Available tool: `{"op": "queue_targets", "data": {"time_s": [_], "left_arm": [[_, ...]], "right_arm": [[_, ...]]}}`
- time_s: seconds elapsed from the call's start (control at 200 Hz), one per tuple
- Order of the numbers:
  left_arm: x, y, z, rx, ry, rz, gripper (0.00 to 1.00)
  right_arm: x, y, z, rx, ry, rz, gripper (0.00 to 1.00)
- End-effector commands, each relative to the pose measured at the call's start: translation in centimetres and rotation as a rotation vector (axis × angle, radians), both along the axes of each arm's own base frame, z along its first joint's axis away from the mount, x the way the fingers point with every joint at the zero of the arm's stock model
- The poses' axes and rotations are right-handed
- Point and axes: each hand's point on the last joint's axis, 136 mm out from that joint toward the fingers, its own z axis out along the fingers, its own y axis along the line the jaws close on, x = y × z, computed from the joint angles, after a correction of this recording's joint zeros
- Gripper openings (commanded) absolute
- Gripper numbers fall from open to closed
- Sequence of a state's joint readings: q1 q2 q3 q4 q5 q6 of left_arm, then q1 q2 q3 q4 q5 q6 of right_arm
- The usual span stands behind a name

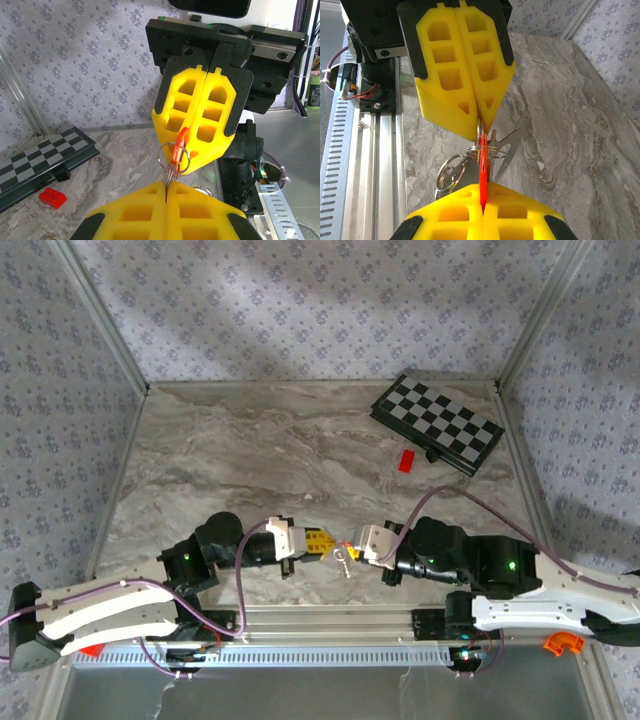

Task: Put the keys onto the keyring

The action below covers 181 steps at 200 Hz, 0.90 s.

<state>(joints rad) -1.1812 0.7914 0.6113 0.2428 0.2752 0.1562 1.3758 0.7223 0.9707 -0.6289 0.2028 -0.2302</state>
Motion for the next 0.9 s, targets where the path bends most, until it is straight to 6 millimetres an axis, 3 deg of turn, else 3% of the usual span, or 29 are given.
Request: {"op": "queue_targets", "data": {"time_s": [0.0,0.305,0.41,0.46,0.64,0.9], "left_arm": [[0.1,0.8,3.6,-0.116,-0.030,0.021,0.00],[-0.3,-0.9,1.9,-0.024,0.006,-0.035,0.00],[0.4,-1.2,1.8,-0.026,-0.001,0.004,0.13],[0.7,-1.2,1.7,-0.029,-0.009,0.029,0.14],[1.4,-1.3,2.2,-0.062,-0.029,0.062,0.14],[1.2,-2.0,2.3,-0.077,-0.021,0.041,0.04]], "right_arm": [[0.4,-1.3,-1.1,-0.038,0.003,-0.042,0.00],[-1.7,0.0,1.4,0.141,0.008,0.092,0.00],[-1.6,0.3,0.9,0.136,0.012,0.087,0.00],[-1.5,0.3,0.8,0.134,0.014,0.080,0.00],[-1.6,0.5,0.6,0.148,0.021,0.088,0.00],[-1.5,0.6,0.4,0.158,0.016,0.083,0.00]]}}
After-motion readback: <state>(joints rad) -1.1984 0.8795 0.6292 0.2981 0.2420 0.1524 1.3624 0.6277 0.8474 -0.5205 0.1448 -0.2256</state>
